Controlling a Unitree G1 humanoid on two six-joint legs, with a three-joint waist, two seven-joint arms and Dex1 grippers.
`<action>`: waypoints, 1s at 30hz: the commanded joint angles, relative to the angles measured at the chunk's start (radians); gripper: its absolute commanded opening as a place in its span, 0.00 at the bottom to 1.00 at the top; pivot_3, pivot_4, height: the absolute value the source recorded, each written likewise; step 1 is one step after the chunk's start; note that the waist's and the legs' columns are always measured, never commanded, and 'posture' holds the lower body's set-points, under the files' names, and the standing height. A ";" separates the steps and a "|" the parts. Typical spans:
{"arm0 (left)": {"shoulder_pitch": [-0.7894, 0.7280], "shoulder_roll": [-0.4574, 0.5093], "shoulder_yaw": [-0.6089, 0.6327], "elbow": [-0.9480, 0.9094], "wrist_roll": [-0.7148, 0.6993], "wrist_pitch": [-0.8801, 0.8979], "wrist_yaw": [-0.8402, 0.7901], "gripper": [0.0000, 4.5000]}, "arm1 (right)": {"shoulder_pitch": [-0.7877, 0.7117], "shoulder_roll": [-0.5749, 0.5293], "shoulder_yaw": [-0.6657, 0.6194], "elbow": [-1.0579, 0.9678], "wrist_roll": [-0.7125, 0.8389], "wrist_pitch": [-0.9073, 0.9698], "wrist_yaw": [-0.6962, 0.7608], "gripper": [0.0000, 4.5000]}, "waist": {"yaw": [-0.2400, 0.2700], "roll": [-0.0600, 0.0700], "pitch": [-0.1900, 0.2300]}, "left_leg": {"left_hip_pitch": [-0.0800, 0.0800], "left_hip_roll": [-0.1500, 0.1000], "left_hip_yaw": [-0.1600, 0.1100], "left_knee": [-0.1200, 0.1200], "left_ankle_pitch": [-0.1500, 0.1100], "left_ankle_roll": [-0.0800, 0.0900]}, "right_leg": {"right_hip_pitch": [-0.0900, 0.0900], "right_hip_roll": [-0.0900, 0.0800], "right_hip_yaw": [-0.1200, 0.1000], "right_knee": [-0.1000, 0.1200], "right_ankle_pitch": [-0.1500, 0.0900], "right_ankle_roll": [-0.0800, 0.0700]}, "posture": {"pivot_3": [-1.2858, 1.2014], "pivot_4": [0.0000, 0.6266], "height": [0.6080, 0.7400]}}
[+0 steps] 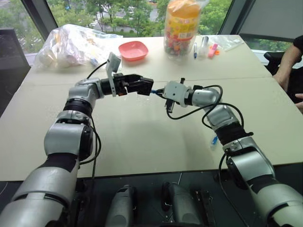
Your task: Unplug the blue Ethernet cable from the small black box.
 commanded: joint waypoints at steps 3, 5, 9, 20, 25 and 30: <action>-0.019 -0.007 0.014 0.000 0.025 -0.026 -0.036 0.56 | 0.009 -0.010 -0.021 -0.080 0.023 0.029 0.005 0.00 | 0.000 0.000 0.000 | 0.000 0.000 0.000 0.000 0.000 0.000 | 0.000 0.000 0.000 0.000 0.000 0.000 | 0.52 0.24 1.00; -0.015 -0.007 0.013 -0.001 0.035 -0.029 -0.047 0.39 | 0.010 -0.009 -0.020 -0.090 0.023 0.037 0.007 0.00 | -0.001 0.000 0.000 | 0.000 0.000 0.000 0.000 0.000 0.000 | 0.000 0.000 0.000 0.000 0.000 0.000 | 0.52 0.24 1.00; -0.005 -0.005 0.007 0.002 0.066 -0.055 -0.025 0.11 | 0.008 -0.007 -0.019 -0.107 0.027 0.055 0.010 0.00 | 0.000 0.000 0.000 | 0.000 0.000 -0.001 0.000 0.000 0.000 | 0.000 0.000 0.000 0.000 0.000 0.000 | 0.52 0.24 1.00; 0.023 0.025 0.229 -0.013 -0.112 0.161 0.011 0.11 | 0.237 0.007 -0.181 -0.449 0.257 0.420 0.004 0.67 | 0.005 0.000 0.000 | -0.002 0.000 -0.004 0.000 0.000 0.000 | 0.000 0.000 0.000 0.000 0.000 0.000 | 0.52 0.24 1.00; 0.063 0.047 0.338 -0.103 -0.261 0.421 -0.081 0.11 | 0.410 0.244 -0.469 -0.784 0.787 0.903 -0.203 0.77 | 0.000 0.000 0.000 | -0.004 0.002 -0.005 0.001 0.000 0.000 | -0.002 0.000 -0.001 0.001 0.001 -0.002 | 0.52 0.24 1.00; 0.159 -0.024 0.355 -0.368 -0.392 0.636 -0.033 0.11 | 0.438 0.481 -0.580 -0.844 1.066 1.006 -0.456 0.77 | 0.003 0.000 0.000 | -0.001 0.004 -0.006 0.002 0.000 0.000 | 0.000 0.000 -0.001 0.001 0.001 -0.002 | 0.52 0.24 1.00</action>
